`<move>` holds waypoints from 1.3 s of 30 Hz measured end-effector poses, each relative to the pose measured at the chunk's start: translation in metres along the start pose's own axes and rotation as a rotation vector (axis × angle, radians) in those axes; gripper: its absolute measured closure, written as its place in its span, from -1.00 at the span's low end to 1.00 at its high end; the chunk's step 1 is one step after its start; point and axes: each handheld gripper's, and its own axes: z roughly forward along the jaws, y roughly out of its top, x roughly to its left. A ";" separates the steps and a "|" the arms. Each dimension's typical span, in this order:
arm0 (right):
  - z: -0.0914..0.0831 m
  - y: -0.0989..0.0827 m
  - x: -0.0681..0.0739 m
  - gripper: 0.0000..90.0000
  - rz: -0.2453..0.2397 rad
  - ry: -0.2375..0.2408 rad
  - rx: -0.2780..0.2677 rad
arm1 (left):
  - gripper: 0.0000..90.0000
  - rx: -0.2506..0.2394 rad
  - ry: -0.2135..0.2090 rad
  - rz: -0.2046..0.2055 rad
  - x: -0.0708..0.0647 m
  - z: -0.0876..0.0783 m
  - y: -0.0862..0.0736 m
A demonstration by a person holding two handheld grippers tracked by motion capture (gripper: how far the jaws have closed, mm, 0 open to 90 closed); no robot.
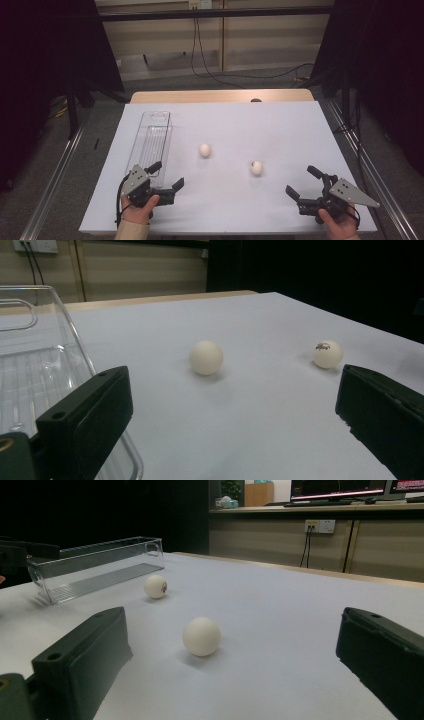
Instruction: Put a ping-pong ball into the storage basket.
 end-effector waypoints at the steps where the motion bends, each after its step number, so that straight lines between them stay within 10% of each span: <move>1: 0.000 0.000 0.000 -1.00 0.000 0.000 0.000 | -0.96 0.000 0.000 0.000 0.000 0.000 0.000; 39: 0.001 0.000 0.001 -0.99 -0.010 0.007 0.004 | -0.96 0.037 -0.072 0.011 -0.022 0.029 0.007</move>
